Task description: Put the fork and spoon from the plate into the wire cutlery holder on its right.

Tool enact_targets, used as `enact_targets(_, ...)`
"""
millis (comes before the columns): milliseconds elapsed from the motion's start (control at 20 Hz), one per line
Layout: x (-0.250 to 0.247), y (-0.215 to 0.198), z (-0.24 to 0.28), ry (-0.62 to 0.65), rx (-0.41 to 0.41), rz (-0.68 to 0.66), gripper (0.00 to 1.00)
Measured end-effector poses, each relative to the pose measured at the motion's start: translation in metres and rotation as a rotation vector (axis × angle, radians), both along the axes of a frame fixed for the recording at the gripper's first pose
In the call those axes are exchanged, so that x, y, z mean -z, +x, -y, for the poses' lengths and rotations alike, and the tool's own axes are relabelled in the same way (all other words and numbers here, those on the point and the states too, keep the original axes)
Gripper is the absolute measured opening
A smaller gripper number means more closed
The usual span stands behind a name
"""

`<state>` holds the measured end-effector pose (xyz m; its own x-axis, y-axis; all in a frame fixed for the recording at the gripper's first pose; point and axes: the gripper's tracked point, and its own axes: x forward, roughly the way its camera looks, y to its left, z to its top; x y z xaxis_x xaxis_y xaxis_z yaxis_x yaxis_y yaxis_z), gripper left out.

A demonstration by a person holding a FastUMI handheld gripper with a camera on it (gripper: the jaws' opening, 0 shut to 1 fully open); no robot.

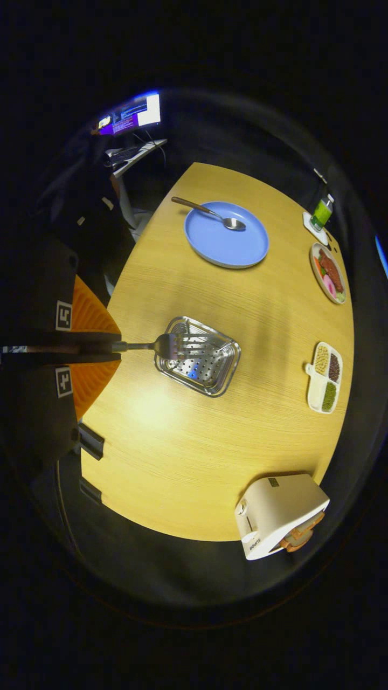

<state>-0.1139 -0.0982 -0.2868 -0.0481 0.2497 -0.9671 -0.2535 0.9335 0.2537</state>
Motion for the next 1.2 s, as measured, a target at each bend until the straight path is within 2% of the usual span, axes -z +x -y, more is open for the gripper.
enact_targets(250, 0.014, 0.009, 0.002, -0.053, -0.113, -0.112, 0.10)
enact_targets(550, 0.032, 0.020, -0.002, -0.102, -0.151, -0.173, 0.11)
enact_targets(1000, 0.037, 0.035, -0.008, -0.085, -0.099, -0.110, 0.15)
enact_targets(1200, 0.026, 0.050, -0.016, -0.030, -0.040, 0.003, 0.17)
